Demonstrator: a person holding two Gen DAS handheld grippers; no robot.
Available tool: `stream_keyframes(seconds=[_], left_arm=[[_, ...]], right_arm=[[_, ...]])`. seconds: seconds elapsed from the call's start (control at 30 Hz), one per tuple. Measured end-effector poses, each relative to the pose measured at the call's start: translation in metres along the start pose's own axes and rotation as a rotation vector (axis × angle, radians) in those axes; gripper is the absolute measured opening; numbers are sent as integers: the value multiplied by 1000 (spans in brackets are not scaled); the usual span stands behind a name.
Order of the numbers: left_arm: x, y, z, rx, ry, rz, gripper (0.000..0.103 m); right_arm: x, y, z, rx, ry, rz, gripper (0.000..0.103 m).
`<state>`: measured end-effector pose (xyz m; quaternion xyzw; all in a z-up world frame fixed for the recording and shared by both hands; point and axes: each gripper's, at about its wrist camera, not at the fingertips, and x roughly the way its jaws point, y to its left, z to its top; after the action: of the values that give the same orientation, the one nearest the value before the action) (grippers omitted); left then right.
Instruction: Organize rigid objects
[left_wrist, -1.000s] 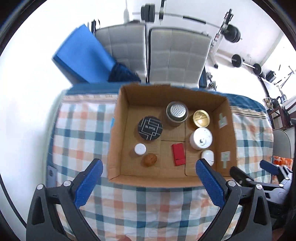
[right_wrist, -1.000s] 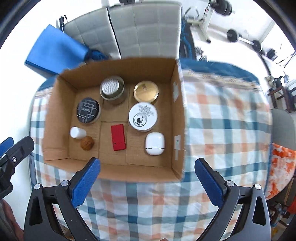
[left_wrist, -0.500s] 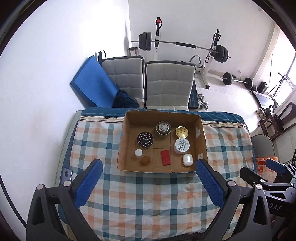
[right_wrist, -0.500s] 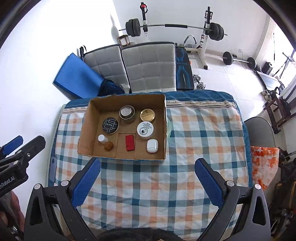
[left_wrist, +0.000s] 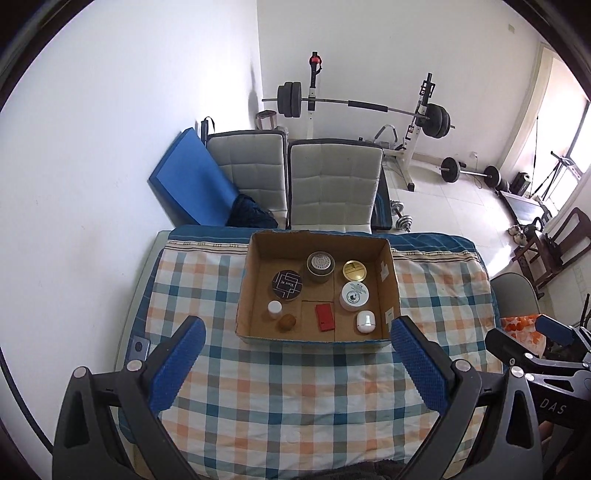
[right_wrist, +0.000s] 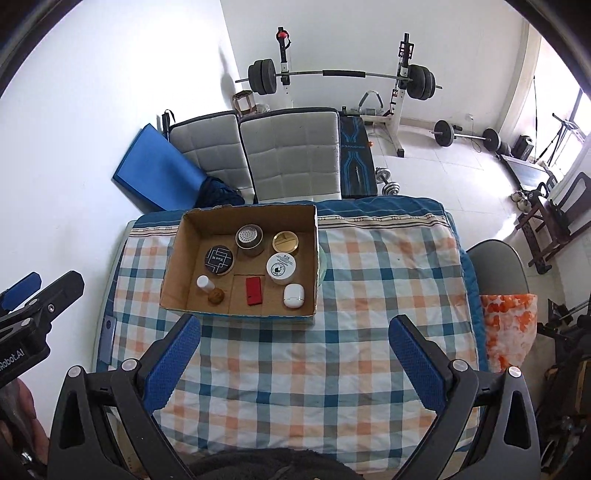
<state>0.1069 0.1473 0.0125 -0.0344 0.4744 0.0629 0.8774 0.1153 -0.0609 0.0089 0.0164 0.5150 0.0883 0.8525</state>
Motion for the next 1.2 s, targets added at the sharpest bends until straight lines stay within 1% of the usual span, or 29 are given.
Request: stream_keyframes(seconds=[0.33, 0.6, 0.83, 1.2], left_arm=[[2, -5, -11, 6, 25, -7, 103], [0, -6, -11, 5, 14, 1, 103], [-2, -8, -9, 10, -6, 14, 103], [-2, -11, -7, 21, 0, 6, 103]], right_arm=[[-2, 0, 0, -5, -8, -12, 103], [-9, 1, 4, 0, -28, -19, 103], [-18, 3, 4, -6, -60, -48, 103], [-21, -2, 0, 19, -82, -77, 103]])
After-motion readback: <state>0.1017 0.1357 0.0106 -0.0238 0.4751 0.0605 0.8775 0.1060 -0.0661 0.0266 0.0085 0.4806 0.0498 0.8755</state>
